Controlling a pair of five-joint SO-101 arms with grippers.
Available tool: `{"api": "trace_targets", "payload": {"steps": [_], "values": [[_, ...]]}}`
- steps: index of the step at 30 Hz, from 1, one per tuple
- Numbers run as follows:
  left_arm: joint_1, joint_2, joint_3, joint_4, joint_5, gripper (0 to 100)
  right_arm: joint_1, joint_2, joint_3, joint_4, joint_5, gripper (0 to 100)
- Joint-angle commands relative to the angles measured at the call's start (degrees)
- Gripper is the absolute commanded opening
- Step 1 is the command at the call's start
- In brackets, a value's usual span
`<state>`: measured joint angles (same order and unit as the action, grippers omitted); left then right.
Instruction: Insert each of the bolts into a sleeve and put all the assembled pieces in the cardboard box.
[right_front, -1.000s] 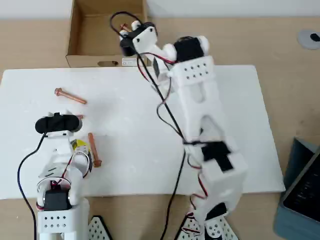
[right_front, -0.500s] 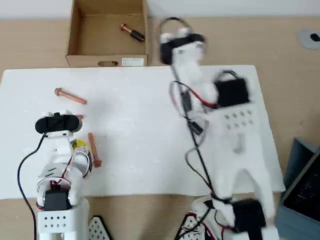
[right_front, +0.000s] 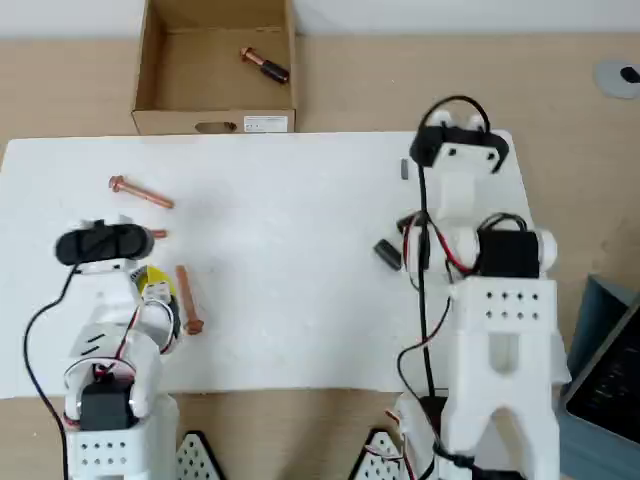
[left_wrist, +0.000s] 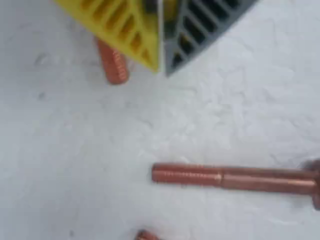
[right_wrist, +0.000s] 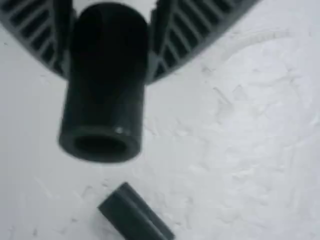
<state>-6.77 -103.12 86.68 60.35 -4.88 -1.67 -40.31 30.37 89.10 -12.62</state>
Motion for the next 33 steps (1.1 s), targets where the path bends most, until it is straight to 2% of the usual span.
{"api": "trace_targets", "payload": {"steps": [1,7,16,27,33], "values": [[-0.3,4.3,-8.6,3.9,1.6,0,1.4,-4.0,3.6,-3.1,-0.3,0.9],[-0.3,19.0,-20.7,5.3,6.3,0,1.3,-5.8,7.2,-4.1,-0.4,0.9],[-0.6,48.0,-42.1,5.4,12.1,0,1.3,-5.9,9.9,-6.5,-0.3,0.9],[-0.8,77.7,-64.3,5.4,24.6,0,1.4,-5.8,9.9,-6.7,-0.5,0.9],[-5.0,91.6,-76.6,5.5,28.1,0,1.4,-5.8,9.9,-7.0,-0.5,0.9]]}}
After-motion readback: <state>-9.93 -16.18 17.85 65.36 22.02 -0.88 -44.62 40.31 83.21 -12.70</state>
